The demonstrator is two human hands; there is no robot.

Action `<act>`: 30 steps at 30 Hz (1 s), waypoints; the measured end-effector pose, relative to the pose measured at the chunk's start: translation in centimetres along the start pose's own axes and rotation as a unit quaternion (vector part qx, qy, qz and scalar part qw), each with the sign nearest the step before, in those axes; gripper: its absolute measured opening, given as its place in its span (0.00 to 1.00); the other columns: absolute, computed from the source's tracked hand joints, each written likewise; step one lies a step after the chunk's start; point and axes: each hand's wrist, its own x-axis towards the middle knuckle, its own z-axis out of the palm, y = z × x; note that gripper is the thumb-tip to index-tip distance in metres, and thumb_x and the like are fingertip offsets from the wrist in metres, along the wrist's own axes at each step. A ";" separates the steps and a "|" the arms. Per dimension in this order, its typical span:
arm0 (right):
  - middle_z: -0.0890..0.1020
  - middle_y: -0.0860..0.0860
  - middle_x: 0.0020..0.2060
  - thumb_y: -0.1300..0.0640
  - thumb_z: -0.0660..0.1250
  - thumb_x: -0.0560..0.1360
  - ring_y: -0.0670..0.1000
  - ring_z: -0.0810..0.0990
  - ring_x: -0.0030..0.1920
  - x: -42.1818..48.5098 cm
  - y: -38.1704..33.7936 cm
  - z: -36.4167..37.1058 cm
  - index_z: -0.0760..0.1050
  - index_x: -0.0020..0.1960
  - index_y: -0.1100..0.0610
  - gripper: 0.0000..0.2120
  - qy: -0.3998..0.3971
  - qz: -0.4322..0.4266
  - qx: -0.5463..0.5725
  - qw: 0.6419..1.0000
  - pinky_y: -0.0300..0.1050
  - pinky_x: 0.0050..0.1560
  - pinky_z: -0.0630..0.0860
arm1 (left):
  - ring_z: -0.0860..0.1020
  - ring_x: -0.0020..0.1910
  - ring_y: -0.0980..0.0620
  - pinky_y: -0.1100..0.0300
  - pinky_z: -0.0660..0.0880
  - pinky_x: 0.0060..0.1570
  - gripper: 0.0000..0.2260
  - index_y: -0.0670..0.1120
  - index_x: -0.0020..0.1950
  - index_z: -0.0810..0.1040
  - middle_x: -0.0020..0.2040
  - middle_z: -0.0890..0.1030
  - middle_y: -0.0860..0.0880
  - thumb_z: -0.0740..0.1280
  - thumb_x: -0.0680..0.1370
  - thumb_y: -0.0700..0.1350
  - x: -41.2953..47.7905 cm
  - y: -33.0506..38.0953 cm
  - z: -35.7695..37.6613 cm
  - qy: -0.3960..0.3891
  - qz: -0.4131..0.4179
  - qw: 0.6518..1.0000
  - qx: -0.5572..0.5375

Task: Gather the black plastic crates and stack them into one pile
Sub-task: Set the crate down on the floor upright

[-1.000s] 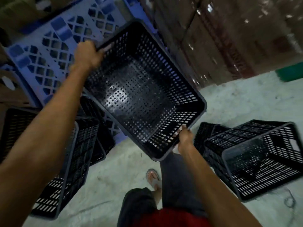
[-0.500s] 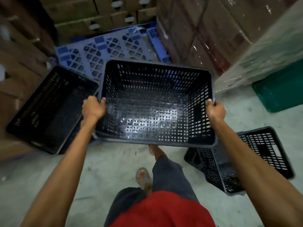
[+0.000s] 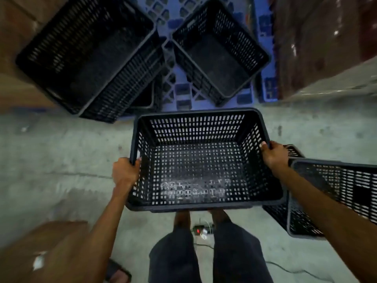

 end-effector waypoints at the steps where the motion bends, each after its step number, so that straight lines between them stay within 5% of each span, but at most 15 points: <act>1: 0.82 0.69 0.46 0.52 0.59 0.82 0.67 0.80 0.46 1.5 0.9 1.9 0.78 0.55 0.67 0.18 -0.004 -0.014 -0.026 1.000 0.47 0.39 0.66 | 0.81 0.37 0.35 0.51 0.71 0.32 0.23 0.36 0.35 0.77 0.31 0.77 0.36 0.67 0.78 0.54 1.2 -0.9 2.0 0.001 -0.007 1.000 0.009; 8: 0.81 0.69 0.45 0.48 0.54 0.83 0.69 0.80 0.45 14.6 7.4 16.5 0.76 0.56 0.66 0.22 0.012 -0.107 -0.152 0.983 0.53 0.40 0.72 | 0.78 0.30 0.38 0.57 0.65 0.31 0.28 0.42 0.24 0.67 0.21 0.68 0.45 0.64 0.79 0.57 12.5 -4.9 18.2 -0.006 0.008 0.998 0.066; 11: 0.81 0.70 0.43 0.47 0.53 0.83 0.70 0.80 0.42 20.0 9.8 21.9 0.75 0.54 0.65 0.22 0.045 -0.118 -0.144 0.982 0.54 0.39 0.73 | 0.76 0.26 0.40 0.55 0.65 0.31 0.29 0.39 0.25 0.69 0.22 0.71 0.40 0.63 0.80 0.57 17.4 -5.9 24.6 0.017 0.046 0.997 0.065; 15: 0.81 0.67 0.42 0.46 0.52 0.83 0.69 0.79 0.40 24.7 12.0 27.0 0.73 0.51 0.64 0.21 0.079 -0.134 -0.119 0.981 0.55 0.39 0.74 | 0.67 0.21 0.45 0.56 0.62 0.31 0.29 0.43 0.23 0.61 0.20 0.63 0.46 0.61 0.80 0.57 21.7 -6.2 31.2 0.067 0.077 0.992 0.071; 19: 0.82 0.66 0.43 0.46 0.51 0.83 0.67 0.80 0.42 27.7 12.5 29.5 0.71 0.50 0.64 0.22 0.109 -0.141 -0.077 0.981 0.55 0.41 0.75 | 0.70 0.24 0.42 0.54 0.63 0.33 0.30 0.44 0.24 0.60 0.21 0.65 0.43 0.58 0.81 0.59 24.6 -6.4 35.2 0.098 0.102 0.988 0.062; 23: 0.79 0.69 0.39 0.45 0.49 0.83 0.68 0.77 0.37 29.6 13.4 33.0 0.68 0.55 0.64 0.22 0.146 -0.135 -0.087 0.976 0.52 0.34 0.68 | 0.79 0.32 0.34 0.48 0.69 0.35 0.29 0.37 0.31 0.71 0.32 0.78 0.31 0.58 0.81 0.59 26.3 -6.7 39.9 0.107 0.057 0.993 0.011; 27: 0.78 0.68 0.36 0.42 0.46 0.83 0.67 0.76 0.33 30.1 14.2 34.5 0.65 0.59 0.63 0.25 0.172 -0.142 -0.101 0.970 0.53 0.31 0.70 | 0.80 0.35 0.36 0.53 0.68 0.33 0.31 0.34 0.41 0.77 0.37 0.81 0.33 0.56 0.80 0.62 26.6 -7.2 41.7 0.140 0.010 0.989 -0.040; 30: 0.79 0.70 0.42 0.44 0.48 0.83 0.70 0.78 0.40 29.5 13.7 33.2 0.62 0.64 0.62 0.22 0.115 -0.113 -0.130 0.978 0.51 0.35 0.66 | 0.81 0.44 0.34 0.49 0.74 0.39 0.29 0.36 0.49 0.78 0.45 0.82 0.34 0.56 0.80 0.62 26.0 -6.9 40.6 0.072 -0.009 0.997 -0.038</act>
